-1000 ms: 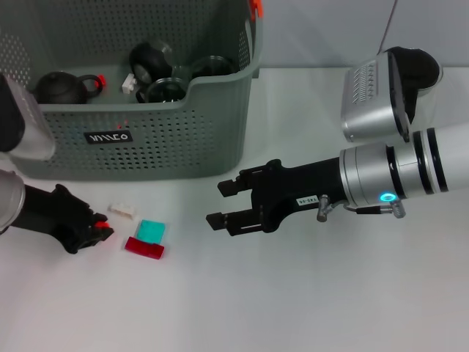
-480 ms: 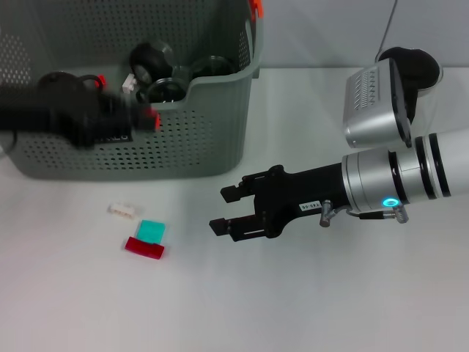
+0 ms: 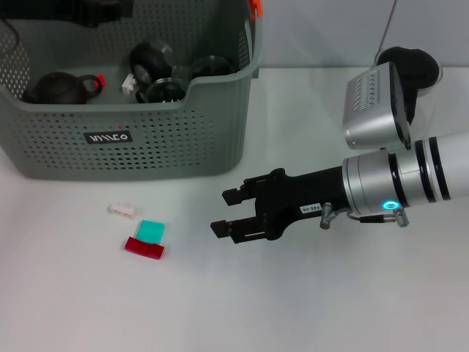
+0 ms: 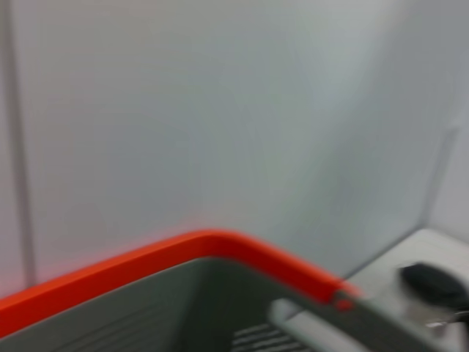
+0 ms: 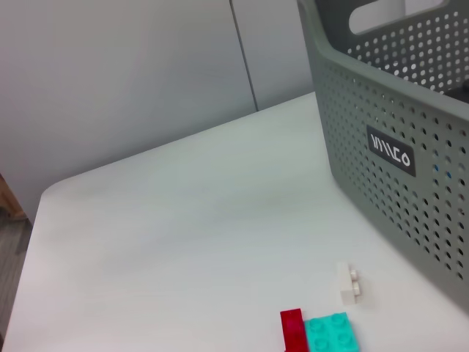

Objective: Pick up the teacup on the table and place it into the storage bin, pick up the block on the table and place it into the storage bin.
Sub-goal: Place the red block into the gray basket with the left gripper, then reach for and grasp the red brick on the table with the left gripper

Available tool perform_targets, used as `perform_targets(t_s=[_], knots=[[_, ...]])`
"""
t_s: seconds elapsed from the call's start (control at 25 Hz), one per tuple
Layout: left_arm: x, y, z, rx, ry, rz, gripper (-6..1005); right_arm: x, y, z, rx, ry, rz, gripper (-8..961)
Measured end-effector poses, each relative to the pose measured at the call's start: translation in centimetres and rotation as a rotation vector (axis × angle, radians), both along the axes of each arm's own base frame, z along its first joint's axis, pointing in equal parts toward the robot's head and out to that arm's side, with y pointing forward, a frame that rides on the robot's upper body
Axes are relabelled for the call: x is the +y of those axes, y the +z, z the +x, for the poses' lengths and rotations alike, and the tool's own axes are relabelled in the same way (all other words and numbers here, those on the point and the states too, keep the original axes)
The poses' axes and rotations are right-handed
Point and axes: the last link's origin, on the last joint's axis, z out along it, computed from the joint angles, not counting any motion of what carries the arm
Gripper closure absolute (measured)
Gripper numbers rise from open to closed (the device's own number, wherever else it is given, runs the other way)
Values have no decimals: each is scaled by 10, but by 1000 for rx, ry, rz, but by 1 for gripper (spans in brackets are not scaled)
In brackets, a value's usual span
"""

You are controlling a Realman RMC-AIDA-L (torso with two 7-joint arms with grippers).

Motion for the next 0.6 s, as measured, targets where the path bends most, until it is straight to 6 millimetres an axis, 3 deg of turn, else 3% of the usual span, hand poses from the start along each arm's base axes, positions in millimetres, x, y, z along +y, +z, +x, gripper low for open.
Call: perform_targets(t_s=[0.2,0.44,0.6], knots=[[12,-13,-10,27,69,31,802,0,0,0,3,-4,-1,279],[8,-11,-7,-22,54,48,532,0,0,1,1,-2,5,279],[-23,-11,4,-139,-99,-31,356,2,0,1,-3,-2,14,279]])
